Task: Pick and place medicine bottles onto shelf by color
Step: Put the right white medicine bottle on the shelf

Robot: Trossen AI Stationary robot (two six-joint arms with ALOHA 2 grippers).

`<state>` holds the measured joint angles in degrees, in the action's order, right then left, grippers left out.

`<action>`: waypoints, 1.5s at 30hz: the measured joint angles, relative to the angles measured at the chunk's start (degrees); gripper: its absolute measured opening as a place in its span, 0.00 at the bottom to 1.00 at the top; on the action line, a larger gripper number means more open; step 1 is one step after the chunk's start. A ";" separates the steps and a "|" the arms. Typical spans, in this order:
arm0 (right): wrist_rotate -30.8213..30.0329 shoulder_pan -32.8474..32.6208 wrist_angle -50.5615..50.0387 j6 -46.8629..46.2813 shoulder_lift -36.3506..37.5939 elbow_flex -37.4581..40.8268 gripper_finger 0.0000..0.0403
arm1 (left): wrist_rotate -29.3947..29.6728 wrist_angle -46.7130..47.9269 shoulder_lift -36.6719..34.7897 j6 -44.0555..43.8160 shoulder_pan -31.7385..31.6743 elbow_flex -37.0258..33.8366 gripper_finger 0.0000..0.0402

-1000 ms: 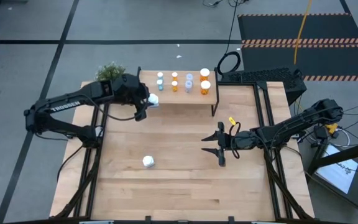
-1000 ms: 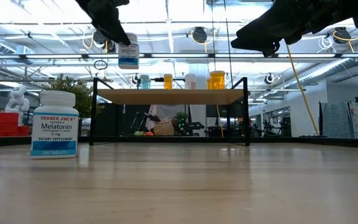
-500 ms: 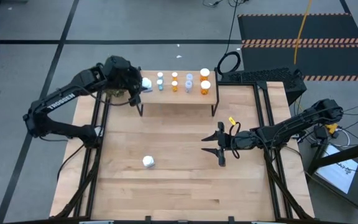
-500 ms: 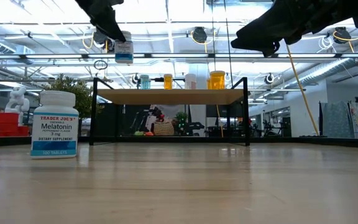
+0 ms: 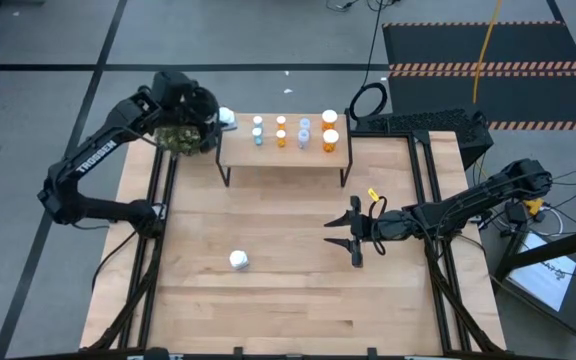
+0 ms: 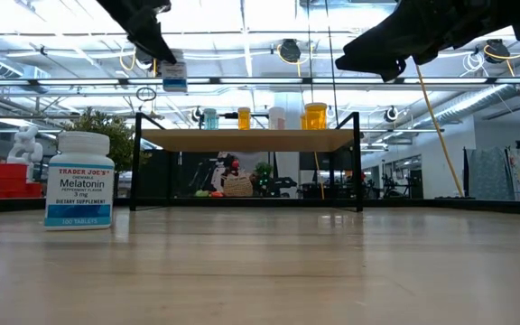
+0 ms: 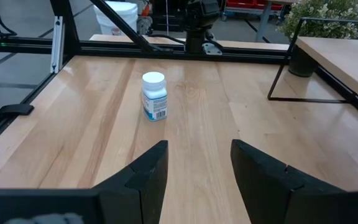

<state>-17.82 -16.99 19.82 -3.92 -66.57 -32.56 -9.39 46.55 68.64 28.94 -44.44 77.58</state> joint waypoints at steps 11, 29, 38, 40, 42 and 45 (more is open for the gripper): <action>0.00 0.01 0.02 0.11 0.00 0.00 0.42 | -7.42 -4.86 4.39 5.97 -6.29 0.00 0.47; -0.02 0.04 -1.54 0.29 0.00 0.00 0.42 | -9.88 -4.99 14.30 16.07 -9.27 0.00 0.47; -0.02 0.04 -1.49 0.26 0.00 0.00 0.42 | -13.23 -6.58 14.76 17.00 -10.25 -0.02 0.47; -0.02 0.04 -1.47 0.24 0.00 0.00 0.42 | -14.51 -6.54 14.76 17.06 -10.67 -0.02 0.47; -0.02 0.03 -1.47 0.18 0.00 0.00 0.42 | -14.80 -6.54 14.76 17.06 -11.23 -0.02 0.47; -0.02 0.01 -1.45 0.15 0.00 0.00 0.42 | -14.72 -6.54 14.76 16.81 -11.67 -0.02 0.47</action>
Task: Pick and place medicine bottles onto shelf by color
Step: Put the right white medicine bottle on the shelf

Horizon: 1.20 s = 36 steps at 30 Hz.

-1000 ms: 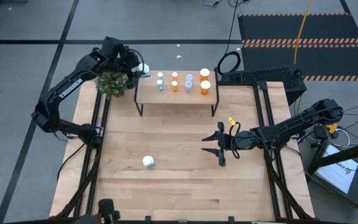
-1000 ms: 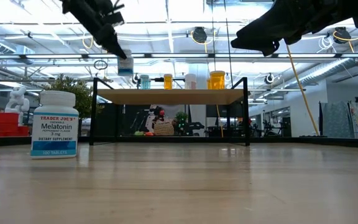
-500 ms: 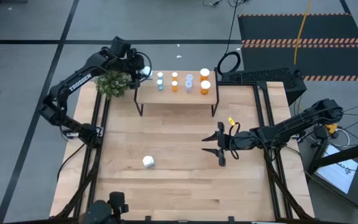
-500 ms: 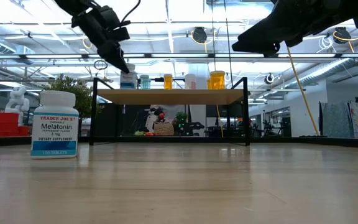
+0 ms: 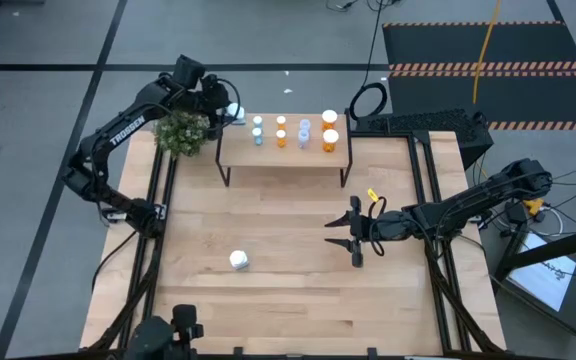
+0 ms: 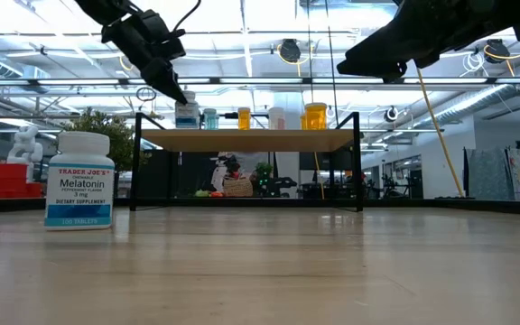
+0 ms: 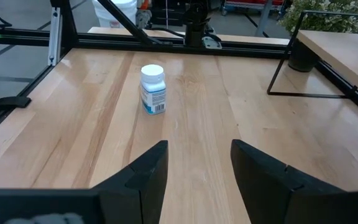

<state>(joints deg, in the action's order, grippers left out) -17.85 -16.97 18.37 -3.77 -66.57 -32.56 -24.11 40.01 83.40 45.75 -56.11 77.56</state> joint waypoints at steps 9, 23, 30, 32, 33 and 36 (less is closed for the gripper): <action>0.00 0.00 0.03 -0.04 0.00 0.00 0.42 | -0.06 0.07 0.33 -0.82 -1.15 -1.80 0.47; 0.00 0.00 0.17 -0.28 0.00 0.00 0.42 | -0.42 -0.94 1.75 -1.62 -1.17 -2.86 0.47; 0.07 0.00 0.15 -0.70 0.00 0.00 0.42 | -1.40 -1.63 3.56 -2.18 -1.19 -2.67 0.47; 0.08 0.00 0.14 -0.67 0.00 0.00 0.42 | -1.12 -1.79 3.50 -2.29 -1.19 -2.67 0.47; 0.09 0.00 0.13 -0.66 0.00 0.00 0.42 | -1.03 -1.85 3.38 -2.66 -1.20 -2.68 0.47; 0.11 0.00 0.11 -0.46 0.00 0.00 0.42 | -0.46 -1.61 2.98 -2.98 -1.63 -2.73 0.47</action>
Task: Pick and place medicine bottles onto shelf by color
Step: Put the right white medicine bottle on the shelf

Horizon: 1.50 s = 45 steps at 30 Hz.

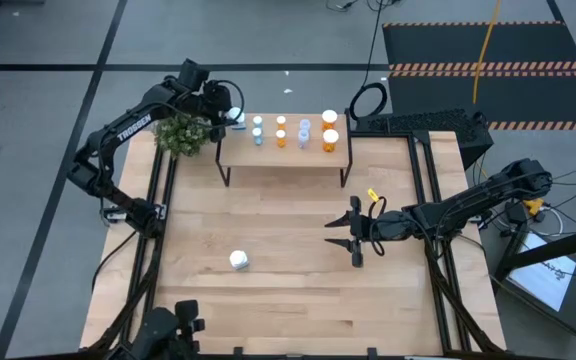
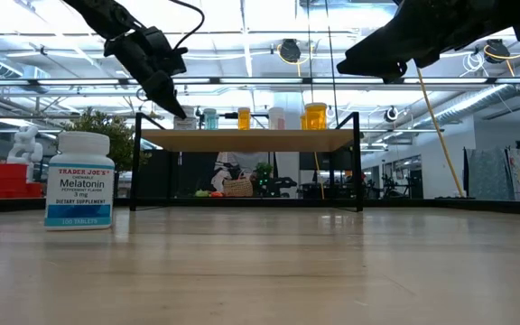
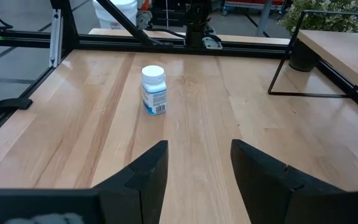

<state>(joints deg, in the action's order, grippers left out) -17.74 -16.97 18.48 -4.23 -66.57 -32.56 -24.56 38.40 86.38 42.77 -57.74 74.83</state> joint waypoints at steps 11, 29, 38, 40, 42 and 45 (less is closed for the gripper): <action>0.01 0.00 0.00 0.37 0.00 0.00 0.42 | 0.38 -0.92 -0.08 0.24 -0.15 -0.15 0.57; 0.04 0.00 -0.07 0.37 0.00 0.00 0.42 | 0.47 -2.87 -0.19 -0.38 1.49 -0.15 0.57; 0.04 0.00 -0.13 0.37 0.00 0.00 0.42 | 0.60 -1.98 -0.21 0.89 2.34 -0.15 0.57; 0.04 0.00 -0.13 0.37 0.00 0.00 0.42 | 0.64 -2.11 -0.21 0.89 2.32 -0.15 0.57; 0.04 -0.02 -0.15 0.37 0.00 0.00 0.42 | 0.66 -2.13 -0.21 0.89 2.32 -0.15 0.57; 0.04 0.00 -0.17 0.37 0.00 0.00 0.42 | 0.66 -2.13 -0.21 0.26 2.28 -0.15 0.57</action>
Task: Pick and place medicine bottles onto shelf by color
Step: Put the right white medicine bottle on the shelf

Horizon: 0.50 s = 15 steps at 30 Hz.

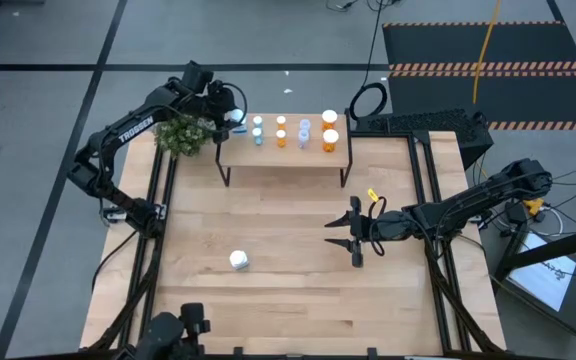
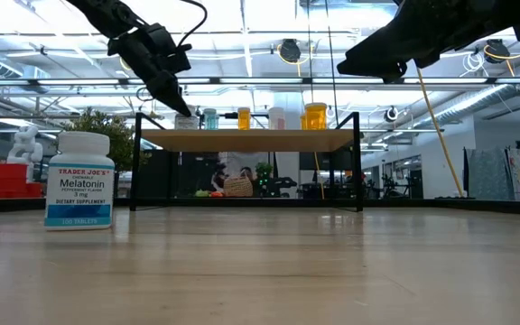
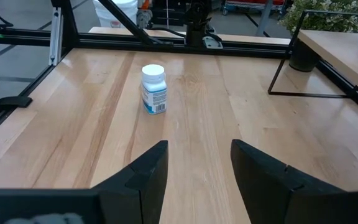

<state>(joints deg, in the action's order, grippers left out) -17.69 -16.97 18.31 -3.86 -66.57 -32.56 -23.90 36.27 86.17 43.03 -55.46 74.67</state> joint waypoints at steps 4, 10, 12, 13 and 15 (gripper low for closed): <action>0.00 -0.02 0.00 0.00 0.00 0.00 0.42 | -0.01 0.00 -0.02 -0.06 0.11 0.02 0.57; 0.01 -0.02 -0.21 0.00 0.00 0.00 0.42 | 0.07 -0.04 -0.56 -0.15 0.11 0.02 0.57; 0.00 -0.02 -0.20 0.00 0.00 0.00 0.42 | 0.04 -0.50 -1.39 -0.36 0.13 0.04 0.57; 0.00 0.00 -0.22 0.00 0.00 0.00 0.42 | 0.03 -0.59 -1.92 -0.75 0.15 0.06 0.57; 0.02 0.00 -0.22 0.00 0.00 0.00 0.42 | 0.04 -0.57 -3.15 -1.54 0.15 0.07 0.57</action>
<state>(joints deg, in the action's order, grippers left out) -17.67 -16.97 18.09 -3.86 -66.57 -32.56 -23.86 35.70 83.02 41.48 -55.31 74.74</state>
